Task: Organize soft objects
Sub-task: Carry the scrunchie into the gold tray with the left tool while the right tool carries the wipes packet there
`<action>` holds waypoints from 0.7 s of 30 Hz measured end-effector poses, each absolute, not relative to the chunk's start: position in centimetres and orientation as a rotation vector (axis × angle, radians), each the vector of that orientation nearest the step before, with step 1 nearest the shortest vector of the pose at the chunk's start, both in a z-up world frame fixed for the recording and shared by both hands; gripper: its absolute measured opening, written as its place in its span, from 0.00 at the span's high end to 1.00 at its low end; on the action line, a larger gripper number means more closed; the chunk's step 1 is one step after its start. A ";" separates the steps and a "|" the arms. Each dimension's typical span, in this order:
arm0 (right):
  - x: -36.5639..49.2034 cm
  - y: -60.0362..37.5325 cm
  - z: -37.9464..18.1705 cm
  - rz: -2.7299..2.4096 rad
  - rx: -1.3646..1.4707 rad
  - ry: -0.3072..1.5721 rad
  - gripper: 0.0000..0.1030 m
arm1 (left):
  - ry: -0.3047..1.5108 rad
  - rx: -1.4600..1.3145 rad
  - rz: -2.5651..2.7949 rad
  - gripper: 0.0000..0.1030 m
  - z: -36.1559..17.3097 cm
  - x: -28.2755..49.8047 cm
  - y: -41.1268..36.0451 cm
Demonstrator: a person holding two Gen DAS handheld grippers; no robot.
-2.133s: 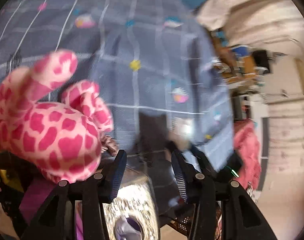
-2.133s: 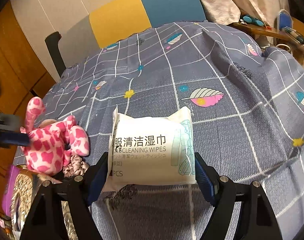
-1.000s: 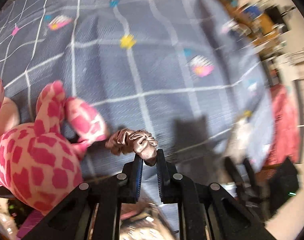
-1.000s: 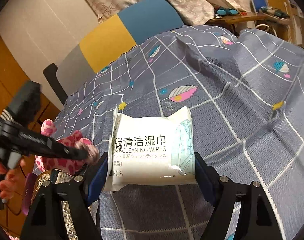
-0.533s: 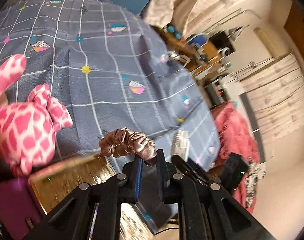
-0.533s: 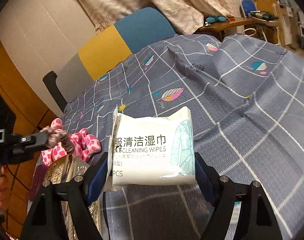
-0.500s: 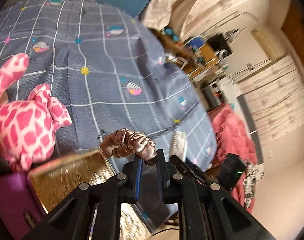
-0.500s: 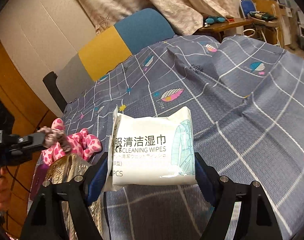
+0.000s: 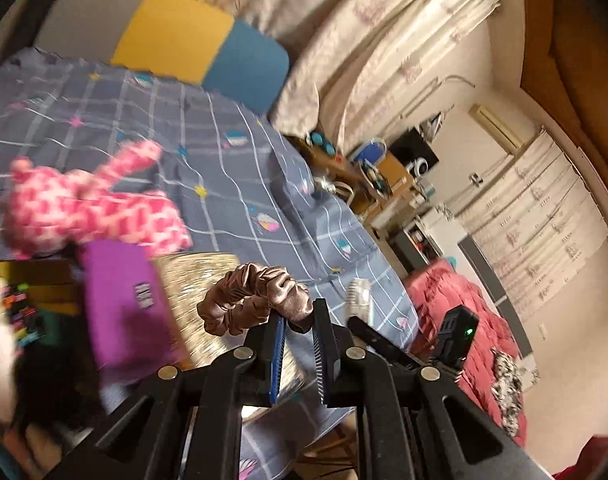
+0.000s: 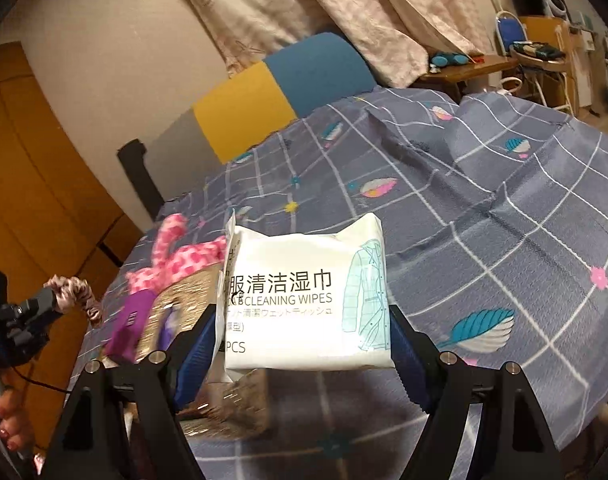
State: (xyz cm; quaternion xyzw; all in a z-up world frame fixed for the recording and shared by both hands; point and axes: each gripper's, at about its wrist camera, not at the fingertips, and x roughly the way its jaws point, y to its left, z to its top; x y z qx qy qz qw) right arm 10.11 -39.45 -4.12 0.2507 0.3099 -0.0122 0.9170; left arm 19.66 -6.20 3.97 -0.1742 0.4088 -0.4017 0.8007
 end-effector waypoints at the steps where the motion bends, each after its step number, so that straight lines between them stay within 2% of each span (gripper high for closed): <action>1: 9.7 -38.9 -3.7 -0.014 0.511 0.630 0.22 | 0.861 -0.373 -0.849 0.88 4.1 19.0 -5.2; 10: 7.9 -32.9 -0.7 0.119 0.431 0.592 0.22 | 0.785 -0.460 -0.670 0.88 3.2 15.1 5.1; 21: 8.7 -24.1 -1.0 0.308 0.371 0.649 0.22 | 0.837 -0.515 -0.490 0.88 -0.7 13.3 12.5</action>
